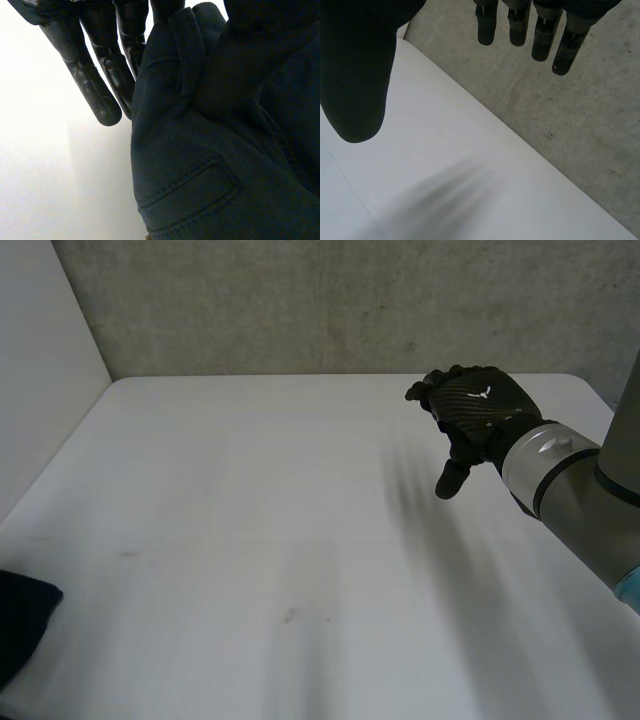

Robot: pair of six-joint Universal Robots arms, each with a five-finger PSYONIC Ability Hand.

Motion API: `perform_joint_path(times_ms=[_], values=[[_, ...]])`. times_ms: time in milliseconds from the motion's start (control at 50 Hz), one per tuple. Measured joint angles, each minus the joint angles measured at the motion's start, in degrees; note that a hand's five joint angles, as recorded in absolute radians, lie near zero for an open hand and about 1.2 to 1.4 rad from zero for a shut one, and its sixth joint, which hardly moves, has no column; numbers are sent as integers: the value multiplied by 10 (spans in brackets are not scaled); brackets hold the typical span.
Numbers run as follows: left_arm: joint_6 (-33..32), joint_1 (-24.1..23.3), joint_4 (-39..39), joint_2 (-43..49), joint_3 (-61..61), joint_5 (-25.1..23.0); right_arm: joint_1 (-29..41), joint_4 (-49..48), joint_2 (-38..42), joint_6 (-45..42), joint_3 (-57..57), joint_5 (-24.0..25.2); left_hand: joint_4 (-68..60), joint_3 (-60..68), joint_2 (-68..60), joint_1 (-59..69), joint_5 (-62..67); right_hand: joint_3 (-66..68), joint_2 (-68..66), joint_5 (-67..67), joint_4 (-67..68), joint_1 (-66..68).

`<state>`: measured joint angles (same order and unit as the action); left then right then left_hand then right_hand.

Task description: Fold the shorts.

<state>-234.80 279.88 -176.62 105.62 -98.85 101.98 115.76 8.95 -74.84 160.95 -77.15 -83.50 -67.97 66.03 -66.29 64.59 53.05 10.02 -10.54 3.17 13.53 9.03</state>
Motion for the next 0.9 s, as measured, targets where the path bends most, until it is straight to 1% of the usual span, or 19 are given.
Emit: perform_joint_path(times_ms=[60, 140, 160, 220, 260, 280, 340, 400, 420, 500, 540, 560, 580, 620, 660, 680, 720, 800, 900], values=[[1, -34, -21, 0, 18, -6, 0, 0, 0, 0, 0, 0, -8, 0, -5, 0, 0, 0, 0, 0, 0, 0], [9, -119, -60, 2, 68, -13, 0, -1, -1, 0, 0, 0, -9, 5, -9, 0, 0, 0, 0, 0, 0, 0], [10, -125, -63, 2, 72, -13, 0, -1, -1, 0, 1, 0, -9, 7, -9, 0, 0, 0, 0, 0, 0, 0], [23, -198, -88, 11, 123, -13, 0, -1, -2, 0, 3, 0, -10, 10, -10, 0, 0, 0, 0, 0, 0, 0], [41, -258, -105, 25, 173, -12, -1, -1, -4, 0, 5, -2, -10, 12, -10, 0, 0, 0, 0, 0, 0, 0], [46, -270, -108, 28, 184, -12, -1, -1, -4, 0, 6, -2, -10, 12, -10, 0, 0, 0, 0, 0, 0, 0], [82, -338, -121, 57, 257, -10, -4, -2, -6, 0, 9, -7, -10, 12, -10, 0, 0, 0, 0, 0, 0, 0], [119, -396, -125, 92, 323, -13, -8, -3, -11, 2, 14, -24, -10, 12, -10, 0, 0, 0, 0, 0, 0, 0], [141, -430, -125, 115, 360, -15, -9, -4, -14, 3, 17, -35, -10, 12, -10, 0, 0, 0, 0, 0, 0, 0], [184, -500, -126, 167, 423, -30, -15, -15, -20, 5, 21, -68, -10, 12, -11, 0, 0, 0, 0, 0, 0, 0], [195, -522, -126, 184, 435, -40, -18, -21, -23, 6, 22, -80, -10, 12, -11, 0, 0, 0, 0, 0, 0, 0], [203, -540, -126, 198, 442, -54, -23, -29, -25, 6, 22, -91, 8, -5, 5, -18, -12, 0, 0, 0, 0, 0], [208, -553, -125, 209, 444, -66, -26, -34, -27, 5, 23, -98, 115, -111, 113, -115, -89, 0, 0, 0, 0, 0], [213, -569, -124, 224, 440, -86, -35, -44, -31, 5, 23, -108, 245, -228, 246, -262, -210, 0, 0, 0, 0, 0], [214, -576, -122, 232, 432, -97, -41, -49, -33, 5, 23, -112, 438, -417, 435, -466, -400, 0, 0, 0, 0, 0], [214, -580, -122, 236, 424, -104, -45, -52, -35, 4, 23, -113, 502, -486, 493, -516, -455, 0, 0, 0, 0, 0], [214, -581, -120, 239, 409, -111, -51, -55, -37, 3, 24, -113, 559, -535, 543, -539, -504, 0, 0, 0, 0, 0], [214, -569, -117, 226, 378, -111, -57, -55, -38, 1, 24, -109, 564, -539, 549, -539, -505, 0, 0, 0, 0, 0], [226, -530, -107, 169, 317, -82, -54, -47, -37, -7, 20, -97, 564, -539, 549, -539, -505, 0, 0, 0, 0, 0]])
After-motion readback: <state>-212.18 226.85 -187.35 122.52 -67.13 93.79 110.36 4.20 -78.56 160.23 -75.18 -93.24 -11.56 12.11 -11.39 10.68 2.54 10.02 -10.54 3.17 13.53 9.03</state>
